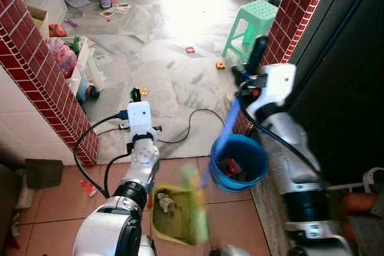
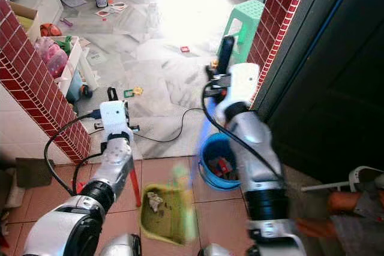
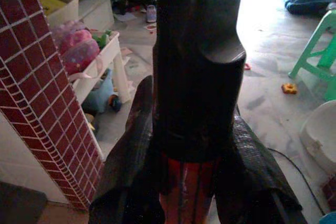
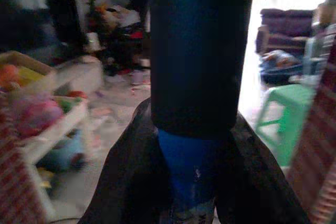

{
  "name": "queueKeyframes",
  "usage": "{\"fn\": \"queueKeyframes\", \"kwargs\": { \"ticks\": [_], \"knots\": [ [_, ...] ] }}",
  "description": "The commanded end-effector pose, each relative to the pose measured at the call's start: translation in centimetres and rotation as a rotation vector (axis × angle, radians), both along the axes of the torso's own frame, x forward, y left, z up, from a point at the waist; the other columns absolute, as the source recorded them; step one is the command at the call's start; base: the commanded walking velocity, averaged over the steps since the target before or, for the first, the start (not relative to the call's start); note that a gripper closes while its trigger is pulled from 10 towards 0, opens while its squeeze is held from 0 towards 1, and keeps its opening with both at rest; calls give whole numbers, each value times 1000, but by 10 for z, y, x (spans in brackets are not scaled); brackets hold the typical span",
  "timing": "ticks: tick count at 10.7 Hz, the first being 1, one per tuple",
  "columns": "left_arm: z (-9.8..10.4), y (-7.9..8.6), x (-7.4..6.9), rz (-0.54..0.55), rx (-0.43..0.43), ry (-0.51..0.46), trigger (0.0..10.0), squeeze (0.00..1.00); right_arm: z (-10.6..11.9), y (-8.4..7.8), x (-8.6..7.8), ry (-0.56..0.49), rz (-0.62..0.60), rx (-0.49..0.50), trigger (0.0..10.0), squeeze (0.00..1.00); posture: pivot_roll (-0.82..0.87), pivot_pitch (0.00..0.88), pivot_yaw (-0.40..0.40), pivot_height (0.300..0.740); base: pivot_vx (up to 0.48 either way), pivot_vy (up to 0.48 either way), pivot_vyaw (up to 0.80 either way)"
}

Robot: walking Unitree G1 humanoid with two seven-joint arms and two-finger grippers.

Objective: Sweep floor

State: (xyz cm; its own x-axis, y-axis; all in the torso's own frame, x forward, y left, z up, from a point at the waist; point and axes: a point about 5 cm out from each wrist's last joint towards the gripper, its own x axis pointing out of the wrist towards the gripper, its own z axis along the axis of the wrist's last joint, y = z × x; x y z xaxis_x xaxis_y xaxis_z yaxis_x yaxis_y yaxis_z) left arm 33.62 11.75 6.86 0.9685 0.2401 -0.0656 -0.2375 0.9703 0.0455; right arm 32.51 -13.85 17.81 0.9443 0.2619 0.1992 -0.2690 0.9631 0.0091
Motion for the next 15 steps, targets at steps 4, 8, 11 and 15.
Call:
{"fn": "queueKeyframes", "kwargs": {
  "ticks": [4,8,11,15],
  "knots": [
    [28,18,13,9,-40,-110,10000,0,-12,-42,-8,5,-171,-52,10000,0,-78,6,-12,740,0,0,0],
    [77,37,14,-7,-50,-308,10000,0,-61,-53,-27,147,-279,-155,10000,0,-66,0,-3,740,0,0,0],
    [121,42,14,-6,-119,-420,10000,0,-66,-56,-22,175,-336,-163,10000,0,-62,0,3,740,0,0,-508],
    [182,53,16,21,-171,-542,10000,0,-73,-52,-20,183,-334,-169,10000,0,-57,0,5,740,0,0,-800]
  ]
}}
